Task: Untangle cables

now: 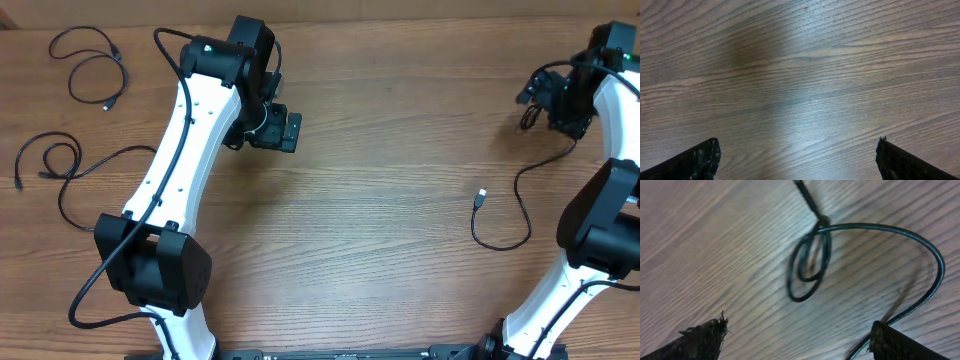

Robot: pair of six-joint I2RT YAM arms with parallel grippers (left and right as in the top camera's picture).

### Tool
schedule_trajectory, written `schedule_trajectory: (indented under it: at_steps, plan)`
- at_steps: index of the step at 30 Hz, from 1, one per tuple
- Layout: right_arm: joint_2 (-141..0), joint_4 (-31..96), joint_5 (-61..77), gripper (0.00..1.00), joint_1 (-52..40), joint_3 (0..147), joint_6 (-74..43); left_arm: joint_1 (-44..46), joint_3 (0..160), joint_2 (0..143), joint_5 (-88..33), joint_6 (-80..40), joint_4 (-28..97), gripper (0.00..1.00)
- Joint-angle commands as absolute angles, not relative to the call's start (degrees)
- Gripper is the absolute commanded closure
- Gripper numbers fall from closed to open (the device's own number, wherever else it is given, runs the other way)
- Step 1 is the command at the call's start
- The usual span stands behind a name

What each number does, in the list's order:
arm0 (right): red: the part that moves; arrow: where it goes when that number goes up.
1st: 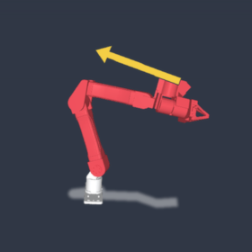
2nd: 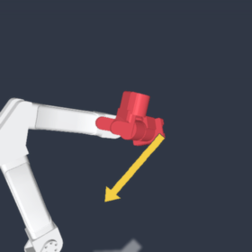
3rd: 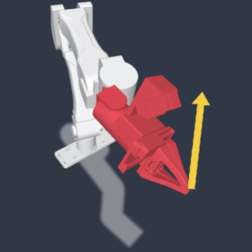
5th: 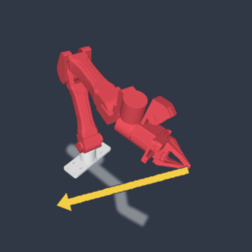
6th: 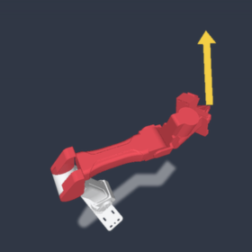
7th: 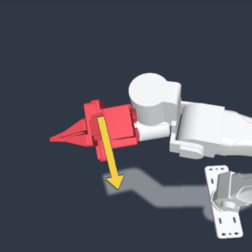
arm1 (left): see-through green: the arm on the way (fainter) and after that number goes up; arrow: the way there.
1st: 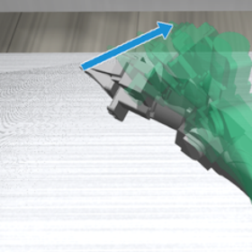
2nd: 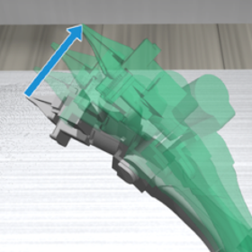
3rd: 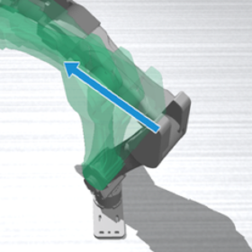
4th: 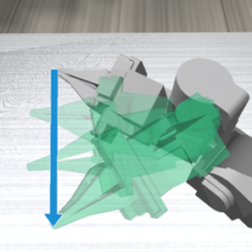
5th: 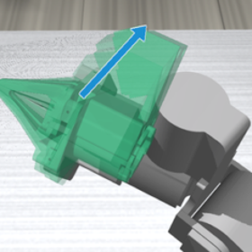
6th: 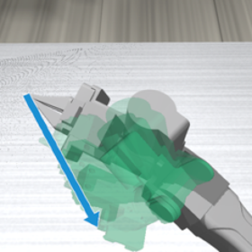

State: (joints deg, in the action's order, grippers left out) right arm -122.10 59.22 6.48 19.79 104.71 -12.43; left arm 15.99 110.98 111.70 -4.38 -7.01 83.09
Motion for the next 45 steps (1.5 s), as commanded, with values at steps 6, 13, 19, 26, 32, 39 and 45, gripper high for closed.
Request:
schedule_trajectory:
  at_steps: [6, 13, 19, 26, 32, 39, 45]
  plan:
    - [-121.45, 47.92, 6.76, 0.13, 19.86, 97.45, -11.90, 15.77, 111.00, 112.18, -3.88, -5.98, 83.11, 0.00]
    - [-123.92, 45.41, 10.98, 0.35, 19.77, 96.75, -11.90, 15.77, 111.00, 112.18, -3.86, -5.98, 83.09, 0.01]
    - [-124.27, 42.68, 11.75, 0.32, 18.70, 96.75, -11.90, 15.77, 111.00, 112.18, -3.88, -5.98, 83.09, 0.00]
    - [-126.30, 42.89, 6.46, 0.33, 18.44, 96.71, -11.90, 15.77, 111.00, 112.18, -4.03, -5.98, 83.11, 0.00]
    - [-128.25, 40.36, 6.48, 0.37, 18.37, 96.71, -11.88, 15.77, 111.00, 112.18, -4.03, -5.98, 83.11, 0.00]
    - [-128.03, 39.18, 6.70, 0.82, 18.37, 97.36, -11.88, 15.77, 111.00, 112.18, -4.03, -5.98, 83.07, 0.00]
    - [-125.10, 43.18, 16.97, 0.96, 18.37, 100.47, -11.88, 15.77, 111.00, 112.18, -4.03, -6.00, 83.05, 0.01]
